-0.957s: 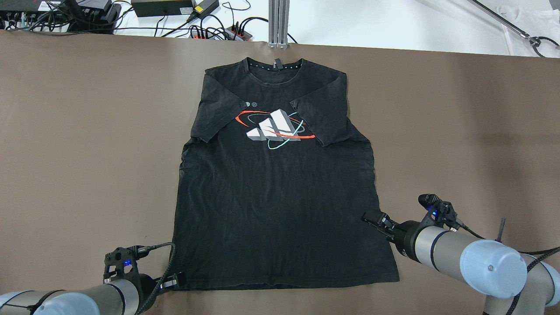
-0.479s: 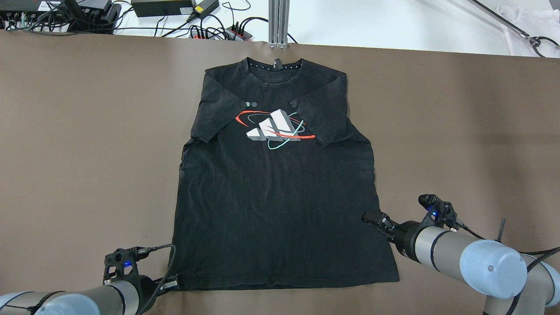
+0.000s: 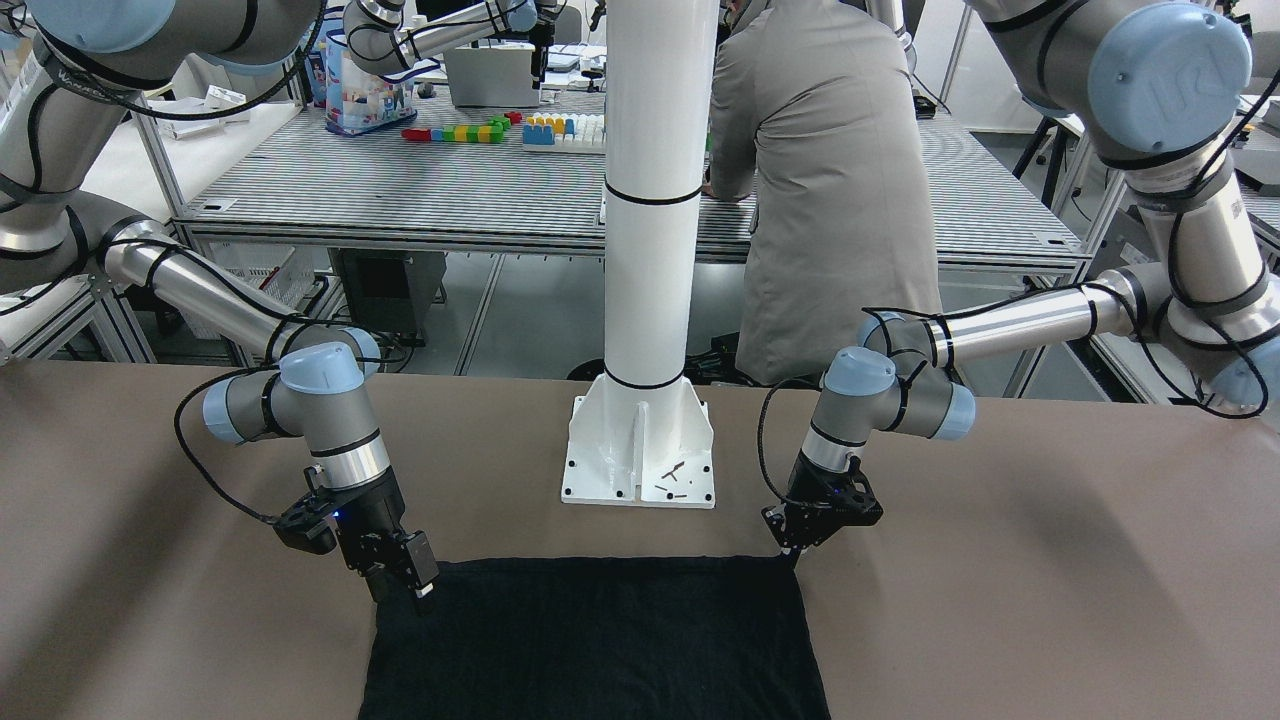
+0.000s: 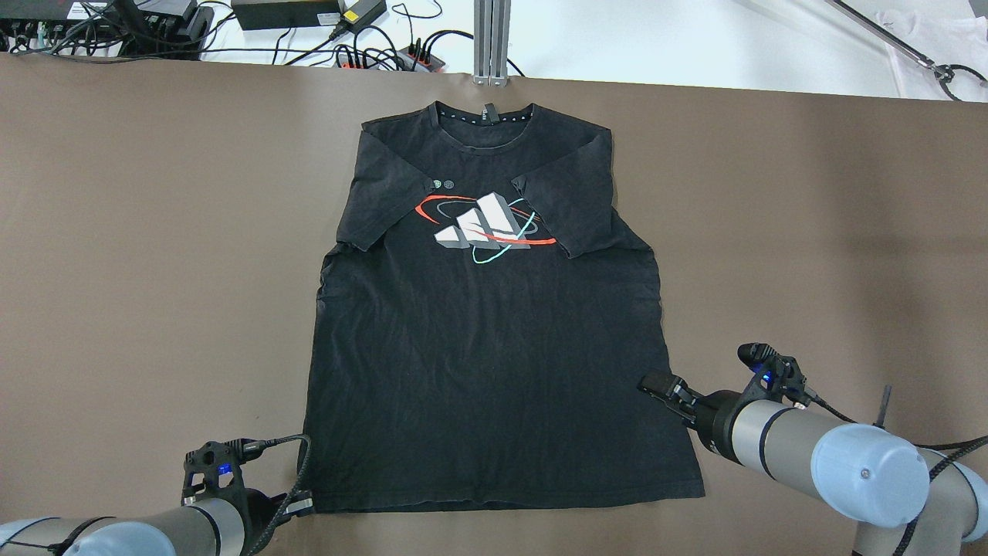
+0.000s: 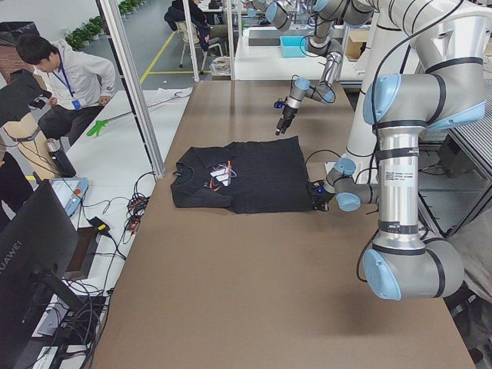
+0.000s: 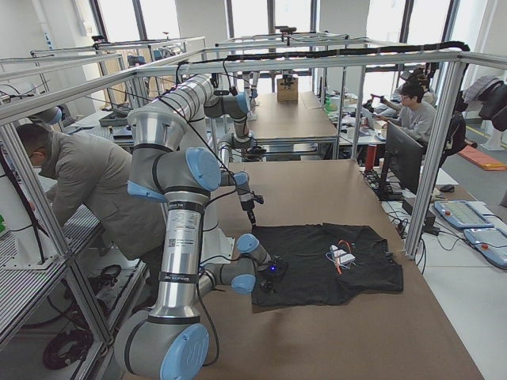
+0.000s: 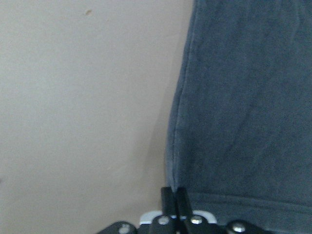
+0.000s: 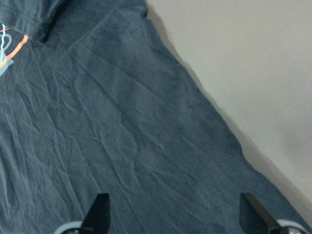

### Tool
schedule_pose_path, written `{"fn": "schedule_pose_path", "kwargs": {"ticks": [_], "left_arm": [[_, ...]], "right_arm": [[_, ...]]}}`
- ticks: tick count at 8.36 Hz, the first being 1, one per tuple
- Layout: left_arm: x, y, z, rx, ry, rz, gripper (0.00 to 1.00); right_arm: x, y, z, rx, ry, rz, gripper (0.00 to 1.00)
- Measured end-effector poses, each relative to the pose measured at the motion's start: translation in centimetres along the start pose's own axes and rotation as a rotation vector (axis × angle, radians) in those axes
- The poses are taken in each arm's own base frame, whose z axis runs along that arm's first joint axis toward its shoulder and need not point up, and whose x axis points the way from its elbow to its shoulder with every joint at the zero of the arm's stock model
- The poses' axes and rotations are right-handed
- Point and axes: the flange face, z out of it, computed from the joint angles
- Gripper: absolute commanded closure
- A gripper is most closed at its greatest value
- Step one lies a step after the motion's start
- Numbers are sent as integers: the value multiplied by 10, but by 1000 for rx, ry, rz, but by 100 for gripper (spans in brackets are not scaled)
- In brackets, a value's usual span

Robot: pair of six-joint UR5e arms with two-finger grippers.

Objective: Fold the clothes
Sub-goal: 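Move both grippers down to the shirt's hem corners nearest the robot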

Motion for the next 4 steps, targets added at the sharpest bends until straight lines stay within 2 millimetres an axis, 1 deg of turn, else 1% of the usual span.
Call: {"fn": "schedule_pose_path", "kwargs": {"ticks": [1, 3, 4], "left_arm": [[1, 1, 0, 3, -2, 2, 100], [3, 3, 1, 4, -2, 4, 100], [3, 4, 1, 3, -2, 5, 100]], "right_arm": [[12, 4, 2, 7, 24, -11, 7], [52, 20, 6, 20, 90, -60, 9], [69, 30, 3, 13, 117, -86, 11]]}}
